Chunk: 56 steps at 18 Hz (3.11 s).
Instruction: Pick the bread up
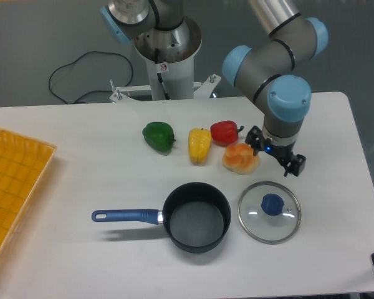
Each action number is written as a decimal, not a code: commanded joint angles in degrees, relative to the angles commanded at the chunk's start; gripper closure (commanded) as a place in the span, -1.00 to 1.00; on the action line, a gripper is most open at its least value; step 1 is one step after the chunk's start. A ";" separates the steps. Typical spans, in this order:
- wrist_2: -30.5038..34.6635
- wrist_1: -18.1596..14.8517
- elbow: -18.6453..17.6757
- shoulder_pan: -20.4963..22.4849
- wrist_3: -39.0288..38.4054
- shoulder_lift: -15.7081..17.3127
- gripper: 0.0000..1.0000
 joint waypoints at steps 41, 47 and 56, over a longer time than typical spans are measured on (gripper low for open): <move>-3.15 10.02 -7.05 1.50 -6.24 -4.21 1.00; -3.15 5.37 -3.62 1.94 -5.72 -2.81 1.00; -10.86 -3.42 0.95 0.97 -6.51 2.28 1.00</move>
